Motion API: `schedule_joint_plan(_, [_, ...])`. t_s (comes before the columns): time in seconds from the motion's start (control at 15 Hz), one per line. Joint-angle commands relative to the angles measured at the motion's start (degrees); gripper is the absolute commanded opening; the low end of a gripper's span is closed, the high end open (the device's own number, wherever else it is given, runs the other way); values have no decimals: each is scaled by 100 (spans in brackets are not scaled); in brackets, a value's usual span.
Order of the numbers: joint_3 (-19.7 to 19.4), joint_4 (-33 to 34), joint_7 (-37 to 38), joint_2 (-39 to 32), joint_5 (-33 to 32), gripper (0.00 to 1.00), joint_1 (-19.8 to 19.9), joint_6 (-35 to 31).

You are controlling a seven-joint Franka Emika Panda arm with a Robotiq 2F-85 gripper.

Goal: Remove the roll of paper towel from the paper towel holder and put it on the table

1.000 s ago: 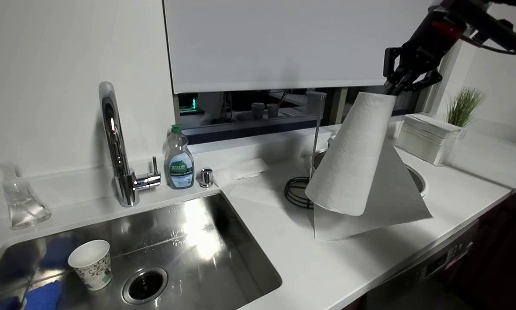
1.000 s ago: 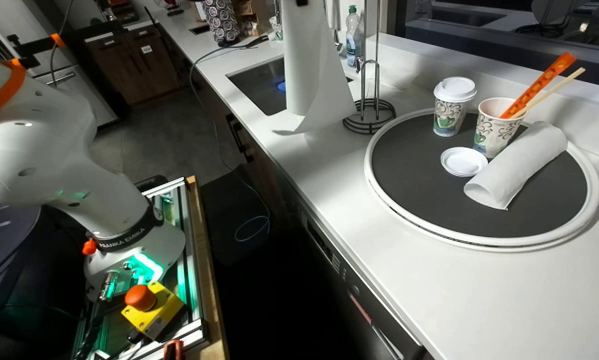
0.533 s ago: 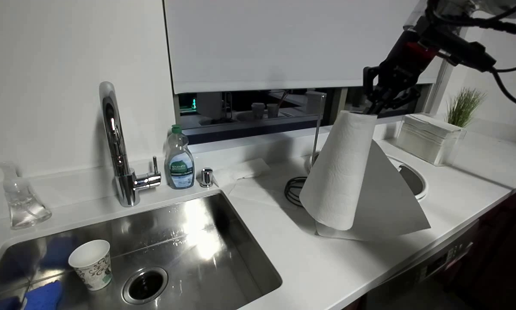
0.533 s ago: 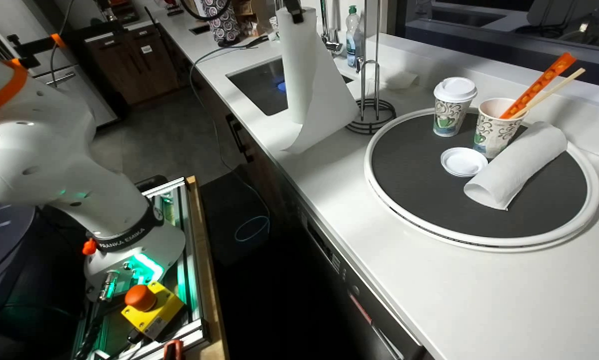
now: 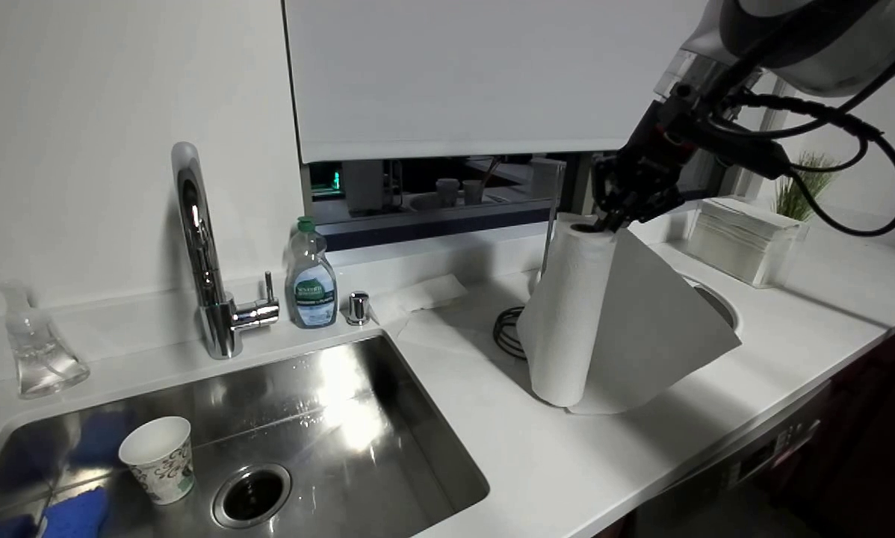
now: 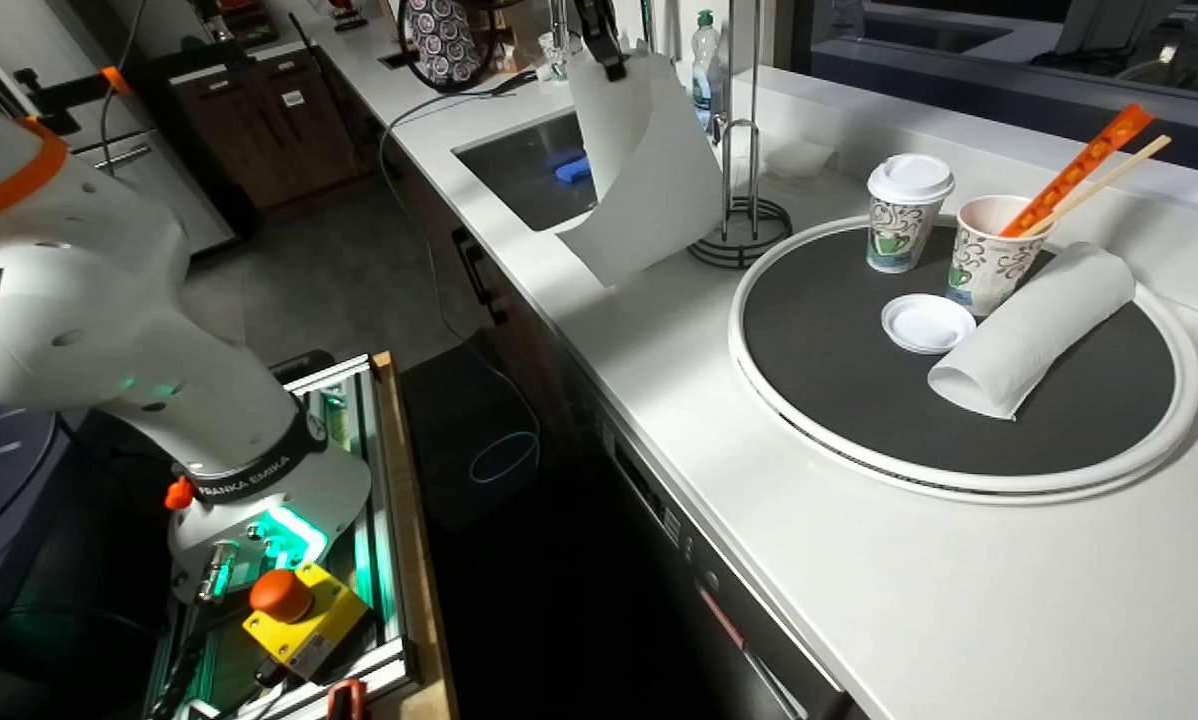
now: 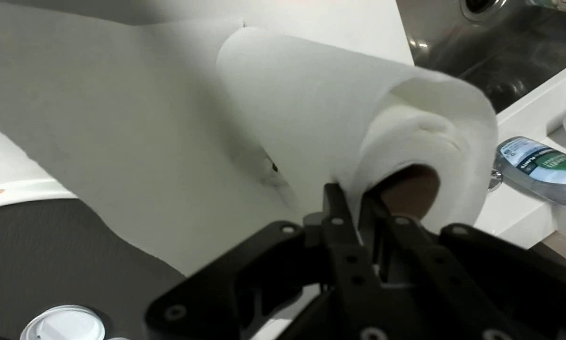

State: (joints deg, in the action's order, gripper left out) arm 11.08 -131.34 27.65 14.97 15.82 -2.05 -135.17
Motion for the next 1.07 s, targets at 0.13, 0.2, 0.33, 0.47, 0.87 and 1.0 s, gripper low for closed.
schedule_joint_plan(0.13, [-57,-106,99,-126,155,38,-219,-235])
schedule_joint_plan(0.2, [-66,-104,96,-125,159,45,-230,-190])
schedule_joint_plan(0.33, [-89,-107,106,-75,181,60,-247,-132])
schedule_joint_plan(0.47, [-178,-65,-28,70,291,73,-263,100])
schedule_joint_plan(0.87, [-686,16,-682,1086,964,100,-307,919])
schedule_joint_plan(1.0, [-576,127,-589,849,838,100,-216,769])
